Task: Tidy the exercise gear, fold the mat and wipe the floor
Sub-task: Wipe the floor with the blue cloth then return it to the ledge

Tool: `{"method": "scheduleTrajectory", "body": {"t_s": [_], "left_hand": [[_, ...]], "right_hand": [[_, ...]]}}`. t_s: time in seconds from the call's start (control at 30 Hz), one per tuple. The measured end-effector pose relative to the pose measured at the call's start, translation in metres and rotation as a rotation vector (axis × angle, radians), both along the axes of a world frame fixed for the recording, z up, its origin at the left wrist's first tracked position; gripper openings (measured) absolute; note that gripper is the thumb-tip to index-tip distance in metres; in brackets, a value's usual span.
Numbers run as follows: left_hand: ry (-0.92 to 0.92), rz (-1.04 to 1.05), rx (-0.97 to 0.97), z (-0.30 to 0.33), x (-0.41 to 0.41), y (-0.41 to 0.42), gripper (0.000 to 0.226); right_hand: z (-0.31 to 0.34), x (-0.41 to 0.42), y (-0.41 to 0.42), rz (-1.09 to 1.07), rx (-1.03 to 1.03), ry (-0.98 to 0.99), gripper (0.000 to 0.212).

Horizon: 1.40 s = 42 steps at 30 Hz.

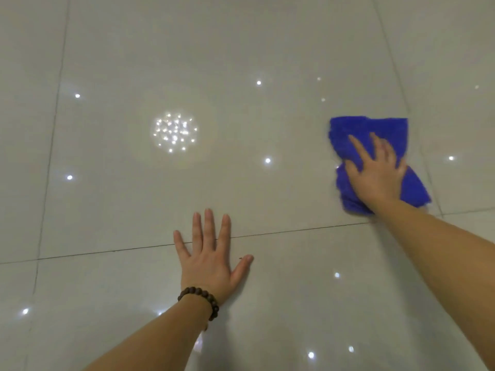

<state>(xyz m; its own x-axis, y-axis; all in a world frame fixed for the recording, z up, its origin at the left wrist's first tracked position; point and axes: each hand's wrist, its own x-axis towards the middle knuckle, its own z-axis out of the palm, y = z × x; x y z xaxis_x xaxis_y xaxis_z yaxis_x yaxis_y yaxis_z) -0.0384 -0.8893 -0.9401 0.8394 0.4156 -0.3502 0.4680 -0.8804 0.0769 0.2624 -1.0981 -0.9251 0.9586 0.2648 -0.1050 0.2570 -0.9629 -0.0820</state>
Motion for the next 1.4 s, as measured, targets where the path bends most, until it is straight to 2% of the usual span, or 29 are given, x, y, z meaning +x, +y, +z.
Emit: {"method": "scheduleTrajectory", "body": {"t_s": [0.1, 0.17, 0.23, 0.3, 0.4, 0.47, 0.5, 0.53, 0.67, 0.73, 0.77, 0.8, 0.83, 0.87, 0.97, 1.0, 1.03, 1.07, 1.1, 1.17, 1.23, 1.27, 1.33, 1.4], "left_hand": [[0.028, 0.006, 0.014, 0.001, 0.001, -0.001, 0.087], [0.046, 0.013, 0.018, 0.003, 0.001, -0.003, 0.087], [0.056, 0.021, 0.018, 0.005, 0.002, -0.003, 0.086], [0.065, 0.022, 0.017, 0.007, 0.001, -0.004, 0.085], [0.058, 0.02, -0.027, 0.009, 0.002, -0.002, 0.085], [0.054, 0.025, -0.07, 0.013, 0.002, 0.001, 0.088], [0.045, 0.034, -0.08, 0.014, 0.0, 0.0, 0.09], [0.028, 0.036, -0.081, 0.017, -0.003, -0.006, 0.091], [0.032, -0.009, -0.107, 0.016, -0.03, -0.06, 0.092], [0.056, -0.017, -0.05, 0.009, -0.037, -0.075, 0.09], [0.063, -0.016, -0.029, 0.007, -0.037, -0.077, 0.089], [0.064, -0.018, -0.018, 0.006, -0.037, -0.076, 0.088], [0.056, -0.021, -0.01, 0.006, -0.037, -0.075, 0.087], [0.047, -0.023, -0.004, 0.006, -0.037, -0.074, 0.087], [0.042, -0.025, -0.024, 0.006, -0.036, -0.074, 0.089], [0.03, -0.025, -0.029, 0.007, -0.035, -0.074, 0.09], [0.027, -0.029, -0.03, 0.009, -0.035, -0.073, 0.09], [0.037, -0.036, -0.035, 0.01, -0.036, -0.073, 0.089], [0.047, -0.044, -0.041, 0.01, -0.036, -0.072, 0.088], [0.048, -0.045, -0.042, 0.012, -0.036, -0.073, 0.088], [0.056, -0.048, -0.04, 0.014, -0.037, -0.073, 0.088], [0.057, -0.051, -0.042, 0.014, -0.037, -0.074, 0.088], [0.06, -0.059, -0.057, 0.015, -0.037, -0.073, 0.088], [0.052, -0.069, -0.066, 0.015, -0.037, -0.072, 0.087]], "right_hand": [[0.009, 0.002, -0.083, -0.35, -0.001, 0.04, 0.061], [0.006, -0.007, -0.067, -0.493, 0.006, 0.035, 0.056], [0.004, -0.021, -0.03, -0.476, 0.026, 0.027, 0.056], [-0.002, -0.053, 0.006, -0.263, 0.04, -0.01, 0.057], [-0.009, -0.11, 0.033, 0.262, -0.006, -0.026, 0.058], [-0.006, -0.105, -0.001, 0.591, -0.015, 0.011, 0.058], [-0.006, -0.096, -0.034, 0.621, -0.033, -0.007, 0.058], [-0.005, -0.088, -0.074, 0.516, -0.041, -0.02, 0.059], [0.006, -0.105, -0.22, -0.4, -0.03, 0.018, 0.061], [0.008, -0.114, -0.214, -0.749, 0.029, 0.054, 0.056], [0.009, -0.117, -0.191, -0.848, 0.066, 0.052, 0.055], [0.009, -0.123, -0.16, -0.848, 0.082, 0.052, 0.054], [0.008, -0.134, -0.124, -0.745, 0.093, 0.045, 0.055], [0.004, -0.152, -0.084, -0.552, 0.1, 0.027, 0.056], [-0.001, -0.231, 0.003, 0.3, 0.037, 0.041, 0.062], [0.001, -0.238, 0.003, 0.483, 0.017, 0.089, 0.062], [0.001, -0.232, -0.011, 0.584, 0.035, 0.11, 0.062], [-0.003, -0.223, -0.034, 0.569, 0.046, 0.066, 0.06], [-0.006, -0.216, -0.064, 0.431, 0.042, 0.022, 0.058], [-0.006, -0.21, -0.134, -0.107, 0.022, -0.026, 0.056], [0.005, -0.223, -0.189, -0.61, 0.014, 0.017, 0.058], [0.011, -0.233, -0.199, -0.765, 0.022, 0.068, 0.057], [0.018, -0.258, -0.191, -0.827, 0.028, 0.154, 0.056], [0.02, -0.283, -0.162, -0.652, -0.004, 0.194, 0.058]]}}
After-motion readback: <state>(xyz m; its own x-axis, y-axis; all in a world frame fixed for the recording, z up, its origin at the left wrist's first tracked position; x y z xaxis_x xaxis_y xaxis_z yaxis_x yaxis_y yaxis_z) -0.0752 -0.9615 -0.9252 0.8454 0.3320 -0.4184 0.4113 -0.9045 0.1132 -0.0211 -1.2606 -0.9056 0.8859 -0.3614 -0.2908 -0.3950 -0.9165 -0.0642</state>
